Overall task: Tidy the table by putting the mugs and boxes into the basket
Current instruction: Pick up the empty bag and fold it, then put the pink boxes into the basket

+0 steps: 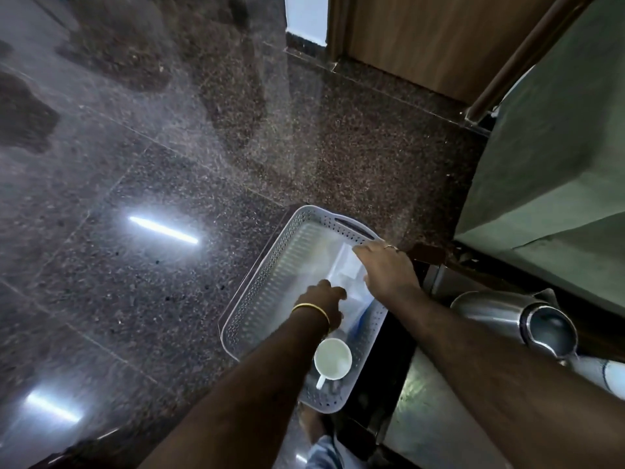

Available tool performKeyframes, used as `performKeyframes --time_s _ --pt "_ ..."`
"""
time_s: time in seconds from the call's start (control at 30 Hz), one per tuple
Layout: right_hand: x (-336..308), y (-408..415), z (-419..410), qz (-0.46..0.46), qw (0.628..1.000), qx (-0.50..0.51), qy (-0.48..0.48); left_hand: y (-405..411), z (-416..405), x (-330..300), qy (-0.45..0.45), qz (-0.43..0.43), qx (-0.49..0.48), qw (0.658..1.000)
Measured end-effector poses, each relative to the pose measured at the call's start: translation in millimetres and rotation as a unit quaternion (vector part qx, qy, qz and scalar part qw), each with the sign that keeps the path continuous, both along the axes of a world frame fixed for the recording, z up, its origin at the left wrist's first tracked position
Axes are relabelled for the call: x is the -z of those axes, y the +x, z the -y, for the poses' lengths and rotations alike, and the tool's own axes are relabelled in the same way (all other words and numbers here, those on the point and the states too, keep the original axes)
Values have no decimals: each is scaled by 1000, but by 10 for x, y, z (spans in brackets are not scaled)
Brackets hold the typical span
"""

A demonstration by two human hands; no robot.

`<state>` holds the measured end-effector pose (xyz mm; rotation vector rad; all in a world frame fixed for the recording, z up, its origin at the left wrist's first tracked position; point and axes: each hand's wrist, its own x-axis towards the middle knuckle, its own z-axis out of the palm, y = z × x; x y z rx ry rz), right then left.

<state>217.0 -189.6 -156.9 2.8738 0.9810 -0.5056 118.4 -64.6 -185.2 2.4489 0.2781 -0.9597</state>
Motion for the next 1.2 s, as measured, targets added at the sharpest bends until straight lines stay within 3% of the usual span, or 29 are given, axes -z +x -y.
performKeyframes --time_s 0.2,0.3,0.7,0.93,1.2 --pt "176 -123 11 -107 982 -31 -149 -61 59 34 66 -28 110 991" --pt "103 -162 86 -146 978 -11 -148 -115 83 -64 100 -23 148 984" --pt "-1135 -602 489 9 997 69 20 -48 250 -1428 143 169 126 967" --pt "-1622 -1000 1109 113 970 195 95 -174 662 -1989 182 321 143 918" --pt "-1847 -1307 2059 146 939 293 102 -271 1537 -2397 165 392 180 887"
